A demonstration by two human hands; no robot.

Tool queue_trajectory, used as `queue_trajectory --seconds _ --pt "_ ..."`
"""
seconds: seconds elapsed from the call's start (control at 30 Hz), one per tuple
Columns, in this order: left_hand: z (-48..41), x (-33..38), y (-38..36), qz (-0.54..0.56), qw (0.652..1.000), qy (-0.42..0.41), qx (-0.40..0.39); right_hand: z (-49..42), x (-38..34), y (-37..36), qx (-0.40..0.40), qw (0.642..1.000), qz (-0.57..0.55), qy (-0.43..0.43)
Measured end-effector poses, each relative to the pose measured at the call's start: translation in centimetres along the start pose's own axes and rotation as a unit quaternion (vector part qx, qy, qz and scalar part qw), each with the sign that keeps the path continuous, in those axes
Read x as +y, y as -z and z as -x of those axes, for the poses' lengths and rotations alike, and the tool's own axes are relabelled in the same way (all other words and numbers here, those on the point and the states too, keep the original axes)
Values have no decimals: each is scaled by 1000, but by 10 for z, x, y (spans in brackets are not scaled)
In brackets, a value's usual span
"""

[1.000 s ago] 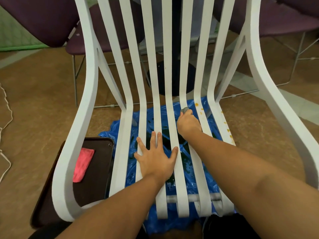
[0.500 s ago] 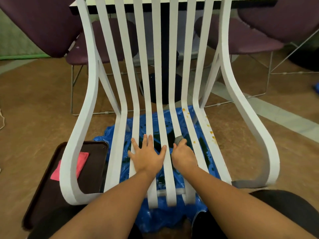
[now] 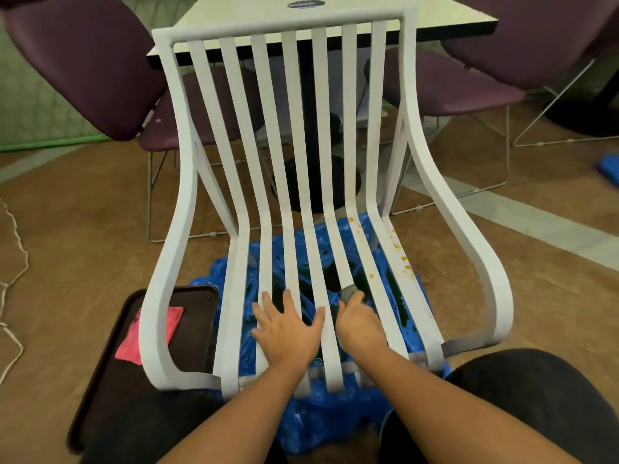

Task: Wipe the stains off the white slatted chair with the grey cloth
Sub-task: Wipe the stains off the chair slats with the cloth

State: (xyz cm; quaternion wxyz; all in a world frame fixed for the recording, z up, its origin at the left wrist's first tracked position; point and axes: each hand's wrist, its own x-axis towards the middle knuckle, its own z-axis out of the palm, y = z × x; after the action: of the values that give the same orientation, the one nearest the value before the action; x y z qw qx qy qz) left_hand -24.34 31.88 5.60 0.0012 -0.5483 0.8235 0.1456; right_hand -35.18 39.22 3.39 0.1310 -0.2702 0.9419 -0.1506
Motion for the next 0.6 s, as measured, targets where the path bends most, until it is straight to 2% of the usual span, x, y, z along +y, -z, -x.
queue_trajectory --seconds 0.2,0.6 --pt "12 -3 3 -23 1000 7 -15 15 2 3 19 1000 9 -3" --pt "13 1 3 -24 999 18 -17 10 -1 4 -6 1000 1 -29"
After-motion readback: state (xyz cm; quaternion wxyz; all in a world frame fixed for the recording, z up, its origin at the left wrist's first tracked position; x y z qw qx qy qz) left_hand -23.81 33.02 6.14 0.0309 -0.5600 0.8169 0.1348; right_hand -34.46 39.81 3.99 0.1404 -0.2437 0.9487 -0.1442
